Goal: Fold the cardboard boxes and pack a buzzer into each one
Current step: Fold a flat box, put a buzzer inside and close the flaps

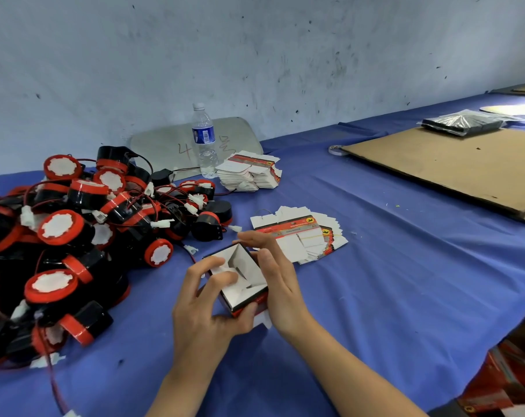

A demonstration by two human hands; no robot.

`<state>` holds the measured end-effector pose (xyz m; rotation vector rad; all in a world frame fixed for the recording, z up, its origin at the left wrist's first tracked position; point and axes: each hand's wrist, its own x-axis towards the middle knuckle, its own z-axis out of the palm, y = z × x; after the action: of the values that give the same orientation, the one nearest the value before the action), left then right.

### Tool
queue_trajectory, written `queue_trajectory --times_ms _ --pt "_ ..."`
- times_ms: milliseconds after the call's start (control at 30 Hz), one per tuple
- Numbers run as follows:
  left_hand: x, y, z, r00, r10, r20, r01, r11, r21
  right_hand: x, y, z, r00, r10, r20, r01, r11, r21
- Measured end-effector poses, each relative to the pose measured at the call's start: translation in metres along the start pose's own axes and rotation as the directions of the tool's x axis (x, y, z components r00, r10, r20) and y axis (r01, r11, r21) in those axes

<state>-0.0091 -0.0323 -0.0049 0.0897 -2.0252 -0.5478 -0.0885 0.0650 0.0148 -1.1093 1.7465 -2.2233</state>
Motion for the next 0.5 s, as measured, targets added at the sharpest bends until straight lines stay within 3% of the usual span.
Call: queue_trajectory --times_ms 367,500 --pt "-0.0027 -0.0008 0.0027 0.999 -0.031 0.020 0.033 0.994 -0.103 0.0008 -0.0020 -0.0011 0.999 0.021 -0.044 -0.019 0.999 0.041" --pt "-0.0033 0.0030 0.0018 0.983 -0.186 0.000 0.177 0.937 -0.302 0.0012 0.0001 -0.0069 0.991 0.042 0.124 -0.037 0.998 -0.041"
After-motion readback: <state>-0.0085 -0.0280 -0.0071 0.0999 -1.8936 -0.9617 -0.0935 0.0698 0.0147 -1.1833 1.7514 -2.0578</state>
